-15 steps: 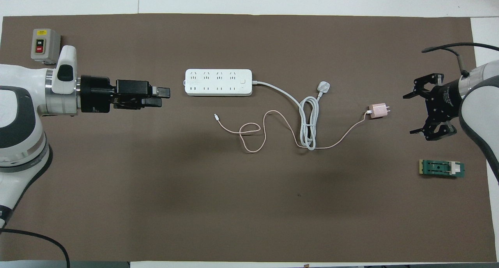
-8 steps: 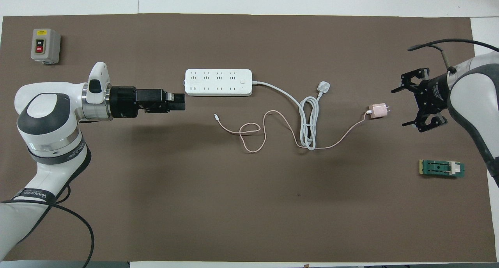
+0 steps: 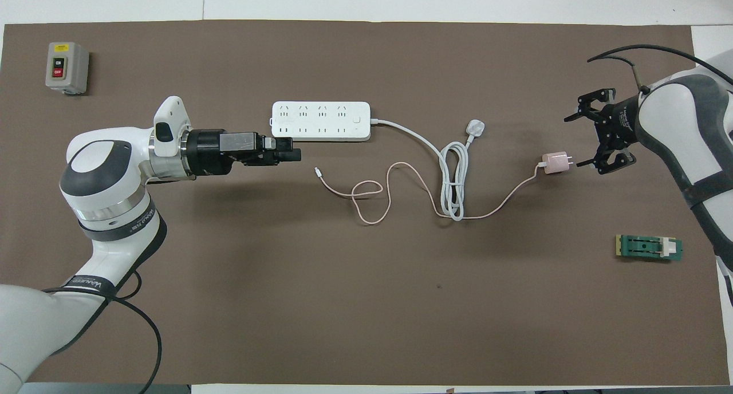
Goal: Plug charger into power strip
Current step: 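Reach the left gripper to the power strip end while the right gripper advances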
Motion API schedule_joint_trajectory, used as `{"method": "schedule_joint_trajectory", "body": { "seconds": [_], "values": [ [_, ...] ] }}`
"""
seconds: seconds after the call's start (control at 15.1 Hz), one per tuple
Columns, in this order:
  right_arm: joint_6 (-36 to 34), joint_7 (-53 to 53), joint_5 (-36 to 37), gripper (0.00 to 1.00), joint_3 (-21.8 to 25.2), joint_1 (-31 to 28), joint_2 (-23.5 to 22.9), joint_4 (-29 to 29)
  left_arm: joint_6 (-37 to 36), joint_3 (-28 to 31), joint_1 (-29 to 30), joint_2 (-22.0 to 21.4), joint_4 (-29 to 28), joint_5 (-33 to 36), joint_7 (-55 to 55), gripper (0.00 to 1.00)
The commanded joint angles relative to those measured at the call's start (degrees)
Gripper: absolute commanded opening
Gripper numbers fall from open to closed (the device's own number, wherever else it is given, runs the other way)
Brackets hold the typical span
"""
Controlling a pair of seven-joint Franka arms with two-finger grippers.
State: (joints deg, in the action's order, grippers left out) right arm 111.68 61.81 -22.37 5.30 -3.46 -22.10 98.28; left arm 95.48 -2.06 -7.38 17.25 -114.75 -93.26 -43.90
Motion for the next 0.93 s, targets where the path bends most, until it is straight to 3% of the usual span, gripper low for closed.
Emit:
{"method": "schedule_joint_trajectory", "body": {
  "seconds": [0.0, 0.33, 0.86],
  "values": [
    [3.7, -1.34, -3.29, 1.0, -0.38, -1.29, -0.31, 2.25, 0.31, 0.56, -1.84, -0.9, -3.8, -3.06, -1.01, 1.0],
    [7.85, -6.15, -8.2, 1.0, -0.38, -1.81, -0.31, 6.83, 2.6, 0.56, -3.61, -1.16, -5.22, -5.17, 1.18, 1.0],
    [8.12, -10.56, -8.49, 1.0, -0.38, -3.04, 1.27, 12.28, 6.38, 0.56, -7.47, -0.99, -4.86, -10.62, 1.71, 1.0]
  ]
}}
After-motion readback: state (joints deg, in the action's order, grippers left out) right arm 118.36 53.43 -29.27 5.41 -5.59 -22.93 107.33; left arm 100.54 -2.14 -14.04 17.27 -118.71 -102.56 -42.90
